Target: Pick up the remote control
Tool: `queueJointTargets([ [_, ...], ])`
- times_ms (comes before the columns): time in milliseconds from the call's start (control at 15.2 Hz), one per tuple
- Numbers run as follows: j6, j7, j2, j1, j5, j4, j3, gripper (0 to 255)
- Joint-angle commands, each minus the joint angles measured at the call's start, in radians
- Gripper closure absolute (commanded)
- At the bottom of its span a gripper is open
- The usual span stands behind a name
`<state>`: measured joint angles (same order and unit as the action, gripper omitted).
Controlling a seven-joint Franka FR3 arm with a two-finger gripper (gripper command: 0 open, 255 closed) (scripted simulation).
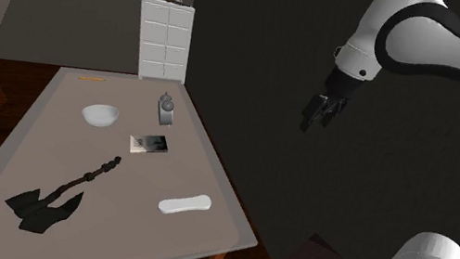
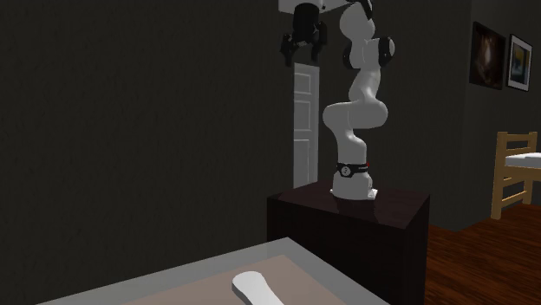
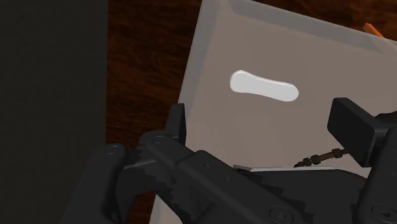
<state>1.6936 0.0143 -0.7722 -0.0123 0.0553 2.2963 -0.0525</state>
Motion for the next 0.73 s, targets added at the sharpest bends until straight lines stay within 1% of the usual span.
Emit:
queueJointTargets([
  [0, 0.000, 0.000, 0.000, 0.000, 0.000, 0.000, 0.000, 0],
  [330, 0.153, -0.127, 0.116, -0.040, 0.015, 0.051, -0.045, 0],
  [660, 0.301, -0.255, 0.261, -0.080, 0.019, 0.069, -0.086, 0],
])
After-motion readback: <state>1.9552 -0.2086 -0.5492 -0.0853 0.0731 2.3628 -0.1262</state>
